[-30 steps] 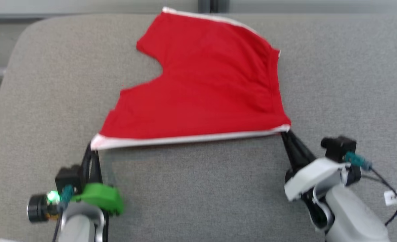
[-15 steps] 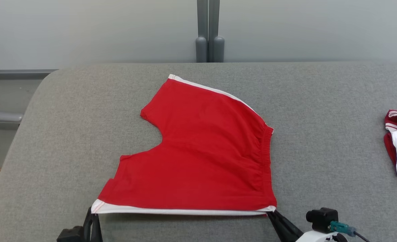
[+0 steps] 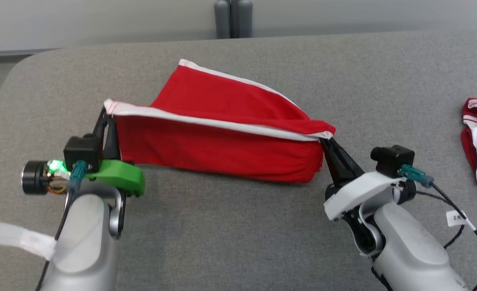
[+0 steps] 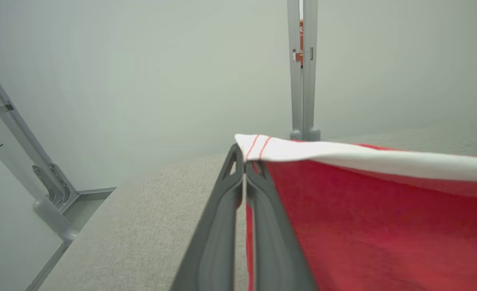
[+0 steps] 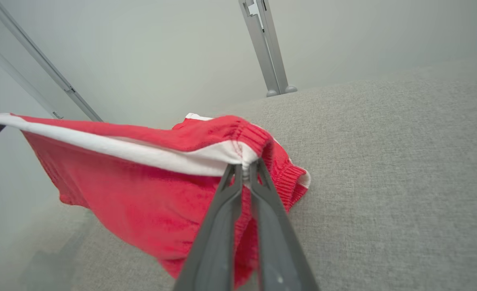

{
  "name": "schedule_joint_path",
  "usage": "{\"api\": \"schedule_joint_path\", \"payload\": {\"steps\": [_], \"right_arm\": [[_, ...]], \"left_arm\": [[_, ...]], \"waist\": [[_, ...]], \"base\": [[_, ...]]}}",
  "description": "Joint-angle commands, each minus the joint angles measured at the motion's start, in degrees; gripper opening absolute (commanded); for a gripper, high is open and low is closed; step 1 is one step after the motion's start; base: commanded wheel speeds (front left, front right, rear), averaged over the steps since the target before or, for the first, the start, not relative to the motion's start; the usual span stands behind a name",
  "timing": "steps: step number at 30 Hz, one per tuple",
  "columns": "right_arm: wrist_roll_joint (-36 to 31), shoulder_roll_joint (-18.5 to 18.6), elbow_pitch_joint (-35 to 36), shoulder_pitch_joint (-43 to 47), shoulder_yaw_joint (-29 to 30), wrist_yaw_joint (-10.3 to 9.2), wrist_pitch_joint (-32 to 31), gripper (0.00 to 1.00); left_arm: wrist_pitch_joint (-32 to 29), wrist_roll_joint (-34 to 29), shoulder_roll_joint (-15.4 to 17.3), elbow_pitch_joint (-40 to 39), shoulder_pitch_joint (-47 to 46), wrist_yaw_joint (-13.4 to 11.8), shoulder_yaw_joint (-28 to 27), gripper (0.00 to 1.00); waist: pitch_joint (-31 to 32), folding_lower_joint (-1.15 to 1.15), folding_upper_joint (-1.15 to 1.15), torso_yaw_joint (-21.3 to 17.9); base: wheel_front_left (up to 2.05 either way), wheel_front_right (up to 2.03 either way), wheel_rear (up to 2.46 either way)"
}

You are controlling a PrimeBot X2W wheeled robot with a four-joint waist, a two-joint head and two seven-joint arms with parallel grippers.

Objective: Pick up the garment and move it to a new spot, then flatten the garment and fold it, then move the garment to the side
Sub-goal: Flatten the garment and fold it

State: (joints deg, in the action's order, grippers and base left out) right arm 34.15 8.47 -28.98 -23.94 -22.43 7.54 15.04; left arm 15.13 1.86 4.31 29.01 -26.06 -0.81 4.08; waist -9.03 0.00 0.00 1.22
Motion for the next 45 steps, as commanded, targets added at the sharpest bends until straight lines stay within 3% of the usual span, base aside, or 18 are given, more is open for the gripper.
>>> {"api": "schedule_joint_path", "payload": {"steps": [1,13,21,22,23,24,25,36,45], "right_arm": [[-1.3,-0.7,-0.8,-2.2,0.5,-0.12,0.2,0.0],[-5.5,-5.4,-3.2,-13.1,4.8,-0.11,0.2,0.0],[-1.4,-5.4,-1.5,-15.2,2.1,-0.12,0.2,0.0],[-1.2,-5.4,-1.4,-15.2,2.3,-0.12,0.2,0.0],[-1.3,-5.3,-1.2,-15.3,2.5,-0.12,0.2,0.39],[-1.6,-5.4,-1.1,-15.3,2.5,-0.11,0.2,0.9],[-1.6,-5.5,-1.0,-15.1,2.6,-0.11,0.2,1.0],[-6.5,-5.5,1.1,-12.4,7.8,-0.11,0.2,1.0],[-9.7,-5.4,3.1,-10.1,10.7,-0.11,0.2,1.0]], "left_arm": [[0.0,-1.1,0.7,1.6,-3.3,0.2,0.3,0.0],[0.0,-4.7,3.5,17.5,-23.8,-1.5,2.9,0.0],[0.0,-5.6,5.9,29.1,-32.2,-4.4,3.5,0.0],[0.0,-5.3,5.9,30.2,-32.7,-4.8,3.4,0.12],[0.0,-5.2,5.9,30.8,-33.0,-5.1,3.3,0.38],[0.0,-4.9,5.6,31.1,-33.5,-5.2,3.3,1.0],[0.0,-4.7,5.3,31.2,-33.7,-5.4,3.3,1.0],[0.0,-1.6,2.4,29.8,-29.6,-4.7,3.3,1.0],[0.0,-0.4,2.2,36.7,-27.5,-4.3,4.0,1.0]], "waist": [[-6.4,0.0,0.0,-4.4],[-16.4,0.0,0.0,-10.3],[-18.8,0.0,0.0,-13.0],[-18.9,0.0,0.0,-13.1],[-19.0,0.0,0.0,-13.0],[-18.9,0.0,0.0,-13.0],[-18.8,0.0,0.0,-12.8],[-17.0,0.0,0.0,-10.0],[-15.5,0.0,0.0,-10.6]], "base": [[0.0,0.0,0.0],[0.0,0.0,0.0],[0.0,0.0,0.0],[0.0,0.0,0.0],[0.0,0.0,0.0],[0.0,0.0,0.0],[0.0,0.0,0.0],[0.0,0.0,0.0],[0.0,0.0,0.0]]}}
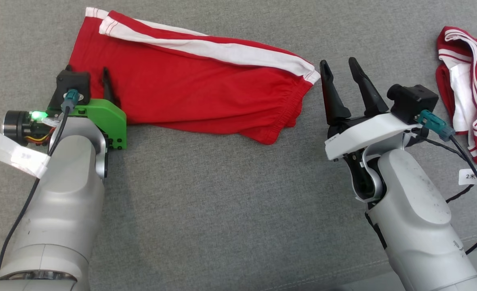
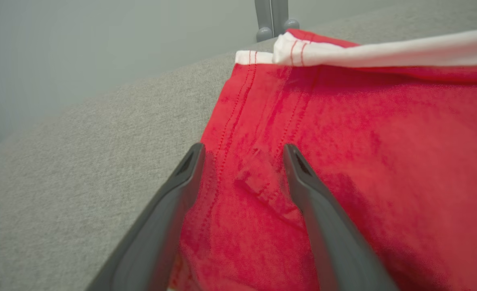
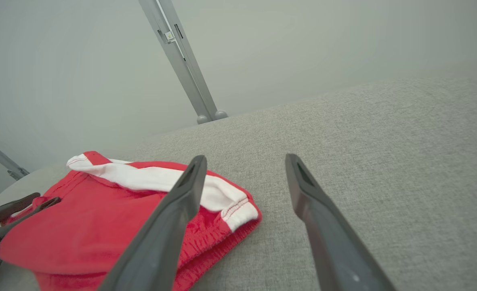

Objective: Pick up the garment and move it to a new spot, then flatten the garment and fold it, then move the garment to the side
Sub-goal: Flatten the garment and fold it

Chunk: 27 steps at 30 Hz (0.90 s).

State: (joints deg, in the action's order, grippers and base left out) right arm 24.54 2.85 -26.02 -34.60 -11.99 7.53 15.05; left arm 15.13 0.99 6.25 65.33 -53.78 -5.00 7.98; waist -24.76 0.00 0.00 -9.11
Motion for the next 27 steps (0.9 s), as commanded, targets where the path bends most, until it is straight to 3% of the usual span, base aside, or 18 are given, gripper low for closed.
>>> {"api": "schedule_joint_path", "payload": {"steps": [1,5,6,8,9,16,27], "right_arm": [[-0.2,0.2,0.1,0.8,0.4,-0.1,0.2,1.0],[-0.9,0.2,0.1,1.2,1.5,-0.1,0.2,1.0],[-1.2,0.1,0.2,1.2,1.7,-0.1,0.2,1.0],[-1.2,0.1,0.2,1.3,2.1,-0.1,0.2,1.0],[-1.3,0.1,0.2,1.3,2.3,-0.09,0.2,1.0],[-1.9,0.2,-0.5,1.6,3.5,-0.1,0.2,1.0],[-1.9,0.1,-1.3,2.1,3.2,-0.09,0.2,1.0]], "left_arm": [[-0.1,0.7,0.3,1.5,0.1,0.1,0.0,1.0],[-0.3,1.1,0.5,4.8,-0.7,-0.1,0.2,1.0],[-0.3,1.1,0.6,5.3,-0.9,0.0,0.3,0.95],[-0.3,0.8,0.6,5.6,-0.8,0.5,0.8,0.26],[-0.2,0.8,0.5,5.6,-0.7,0.6,1.0,0.0],[-0.1,1.2,-0.1,3.7,0.5,0.1,1.6,0.0],[0.0,4.1,2.0,0.0,5.4,-2.1,-0.8,0.0]], "waist": [[0.4,0.0,0.0,-0.4],[0.7,0.0,0.0,-0.9],[0.8,0.0,0.0,-1.0],[1.0,0.0,0.0,-1.1],[1.1,0.0,0.0,-1.1],[2.0,0.0,0.0,-0.3],[3.9,0.0,0.0,0.3]], "base": [[0.0,0.0,0.0],[0.0,0.0,0.0],[0.0,0.0,0.0],[0.0,0.0,0.0],[0.0,0.0,0.0],[0.0,0.0,0.0],[0.0,0.0,0.0]]}}
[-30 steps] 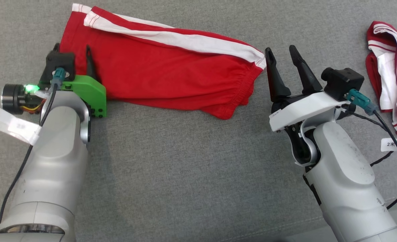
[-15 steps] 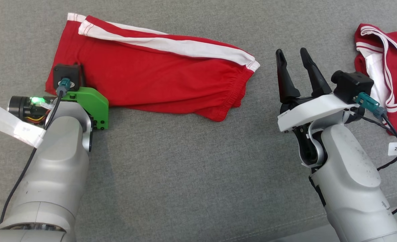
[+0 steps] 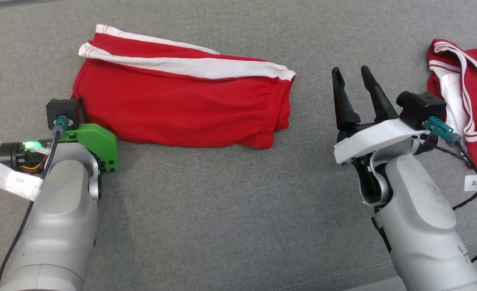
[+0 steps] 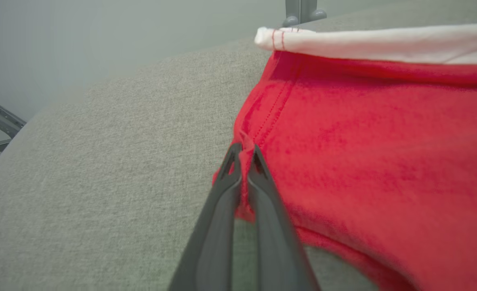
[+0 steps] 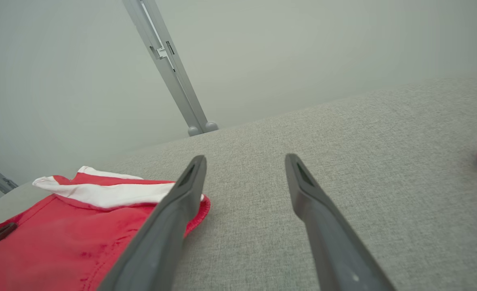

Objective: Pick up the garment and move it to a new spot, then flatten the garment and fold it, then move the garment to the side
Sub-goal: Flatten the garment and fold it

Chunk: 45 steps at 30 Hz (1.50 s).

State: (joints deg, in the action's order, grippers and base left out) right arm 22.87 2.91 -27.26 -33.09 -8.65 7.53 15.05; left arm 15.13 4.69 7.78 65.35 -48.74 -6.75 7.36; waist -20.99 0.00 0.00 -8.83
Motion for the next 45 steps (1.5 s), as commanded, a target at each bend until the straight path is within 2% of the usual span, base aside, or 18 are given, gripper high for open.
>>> {"api": "schedule_joint_path", "payload": {"steps": [1,2,8,11,12,13,19,31,37,38,40,41,45], "right_arm": [[-0.1,0.1,-0.1,0.6,-0.3,-0.1,0.2,1.0],[0.1,0.1,-0.1,0.6,-0.4,-0.1,0.2,1.0],[0.6,0.1,0.1,0.5,-1.1,-0.1,0.2,1.0],[0.6,0.1,0.1,0.8,-1.3,-0.1,0.2,1.0],[0.5,0.1,-0.1,1.0,-1.4,-0.1,0.2,1.0],[0.4,0.1,-0.2,1.2,-1.3,-0.1,0.2,1.0],[-0.5,0.1,-1.7,2.8,0.0,-0.1,0.2,1.0],[-1.7,0.1,-5.3,11.6,1.4,-0.1,0.2,1.0],[-2.0,0.1,-6.0,15.7,0.8,-0.09,0.2,1.0],[-2.0,0.1,-6.2,16.1,0.7,-0.09,0.2,1.0],[-1.8,0.1,-6.3,16.7,0.4,-0.1,0.2,1.0],[-1.8,0.1,-6.4,16.8,0.3,-0.1,0.2,1.0],[-1.0,0.1,-6.4,16.8,-1.0,-0.1,0.2,1.0]], "left_arm": [[0.0,0.7,0.6,-0.1,0.7,-0.5,-0.4,0.11],[0.0,1.1,0.6,0.0,1.2,-0.7,-0.7,1.0],[-0.1,2.8,0.5,2.7,2.0,-1.0,-1.9,1.0],[-0.1,3.6,0.3,3.9,2.3,-0.2,-2.3,1.0],[-0.1,3.7,0.2,4.4,2.7,0.2,-2.1,0.2],[-0.1,3.8,0.1,4.7,2.9,0.3,-2.0,0.0],[-0.1,4.4,-0.5,4.2,5.9,1.4,-1.6,0.0],[0.0,6.6,-3.7,-7.2,22.7,3.0,-3.0,0.0],[0.0,6.1,-4.1,-11.9,28.7,2.4,-2.8,0.0],[0.0,6.2,-4.2,-12.7,29.5,2.2,-3.1,0.02],[0.0,5.6,-4.3,-14.9,30.6,1.8,-3.1,0.87],[0.0,5.6,-4.4,-15.7,31.2,1.7,-3.2,1.0],[0.0,4.4,-4.5,-20.6,33.1,1.0,-3.6,1.0]], "waist": [[0.1,0.0,0.0,-0.1],[0.2,0.0,0.0,-0.1],[0.4,0.0,0.0,-0.8],[0.8,0.0,0.0,-1.1],[1.1,0.0,0.0,-1.2],[1.4,0.0,0.0,-1.2],[5.2,0.0,0.0,-0.4],[18.5,0.0,0.0,4.9],[20.5,0.0,0.0,6.7],[20.4,0.0,0.0,6.9],[20.3,0.0,0.0,7.2],[20.2,0.0,0.0,7.3],[19.3,0.0,0.0,7.7]], "base": [[0.0,0.0,0.0],[0.0,0.0,0.0],[0.0,0.0,0.0],[0.0,0.0,0.0],[0.0,0.0,0.0],[0.0,0.0,0.0],[0.0,0.0,0.0],[0.0,0.0,0.0],[0.0,0.0,0.0],[0.0,0.0,0.0],[0.0,0.0,0.0],[0.0,0.0,0.0],[0.0,0.0,0.0]]}}
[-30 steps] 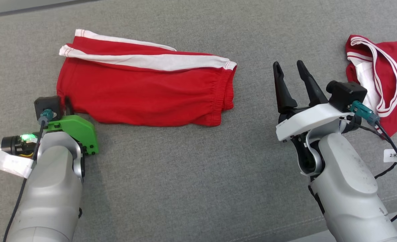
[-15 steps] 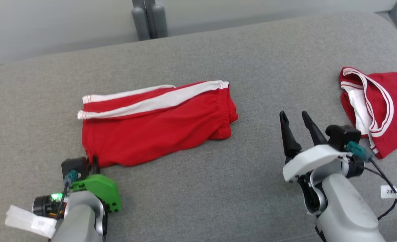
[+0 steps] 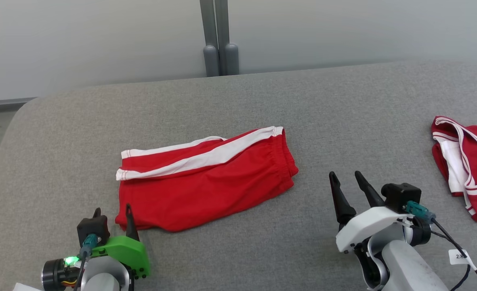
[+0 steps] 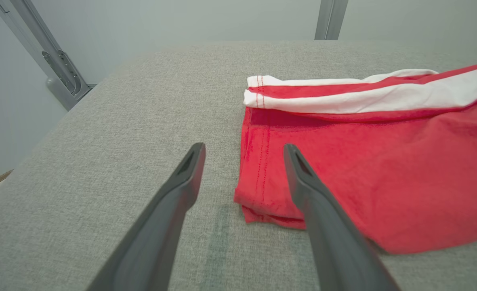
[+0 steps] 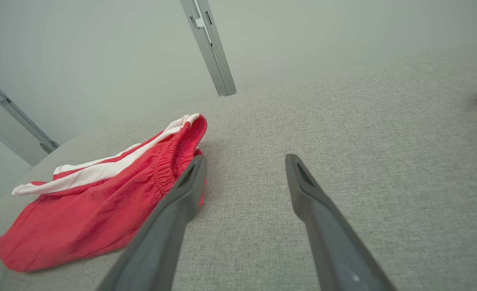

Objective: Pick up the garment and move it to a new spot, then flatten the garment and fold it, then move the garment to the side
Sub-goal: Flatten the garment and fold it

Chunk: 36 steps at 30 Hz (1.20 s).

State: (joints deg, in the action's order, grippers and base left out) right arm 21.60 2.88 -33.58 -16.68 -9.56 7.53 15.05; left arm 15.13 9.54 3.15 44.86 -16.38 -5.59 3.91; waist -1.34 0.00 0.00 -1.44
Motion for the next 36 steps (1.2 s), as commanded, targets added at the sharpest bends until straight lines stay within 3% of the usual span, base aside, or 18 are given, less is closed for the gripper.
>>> {"api": "schedule_joint_path", "payload": {"steps": [1,10,17,26,27,28,29,36], "right_arm": [[0.6,0.1,-0.1,-0.1,-0.4,-0.1,0.2,1.0],[0.3,0.1,-3.3,-7.8,-3.1,-0.09,0.2,1.0],[-0.4,0.1,-14.6,-14.7,-2.0,-0.09,0.2,1.0],[2.3,0.1,-22.3,-13.8,-2.3,-0.09,0.0,1.0],[3.1,0.1,-22.3,-13.2,-2.9,-0.09,0.0,0.76],[4.0,0.1,-21.9,-12.8,-3.5,-0.09,-0.1,0.31],[5.0,0.0,-21.5,-12.5,-3.6,-0.09,-0.1,0.0],[8.9,0.3,-16.7,-11.0,-1.8,-0.11,0.0,0.0]], "left_arm": [[0.0,-0.7,0.1,-1.2,1.2,-0.3,-0.2,1.0],[0.0,1.4,-0.2,-7.3,1.4,-0.3,2.5,1.0],[0.0,5.1,-0.1,-9.3,0.0,-1.7,6.2,1.0],[0.0,4.4,-0.2,-10.8,0.9,-2.0,4.8,1.0],[0.0,4.4,-0.2,-10.9,1.0,-2.0,4.9,1.0],[0.0,4.4,-0.2,-11.1,1.1,-2.0,5.0,1.0],[0.0,4.2,-0.2,-11.3,1.2,-1.9,5.2,1.0],[0.0,3.7,-0.1,-10.8,1.8,-1.5,5.9,1.0]], "waist": [[-0.8,0.0,0.0,0.5],[-4.9,0.0,0.0,5.4],[-8.4,0.0,0.0,11.3],[-10.1,0.0,0.0,12.8],[-10.2,0.0,0.0,12.7],[-10.2,0.0,0.0,12.6],[-10.2,0.0,0.0,12.3],[-9.0,0.0,0.0,9.8]], "base": [[0.0,0.0,0.0],[0.0,0.0,0.0],[0.0,0.0,0.0],[0.0,0.0,0.0],[0.0,0.0,0.0],[0.0,0.0,0.0],[0.0,0.0,0.0],[0.0,0.0,0.0]]}}
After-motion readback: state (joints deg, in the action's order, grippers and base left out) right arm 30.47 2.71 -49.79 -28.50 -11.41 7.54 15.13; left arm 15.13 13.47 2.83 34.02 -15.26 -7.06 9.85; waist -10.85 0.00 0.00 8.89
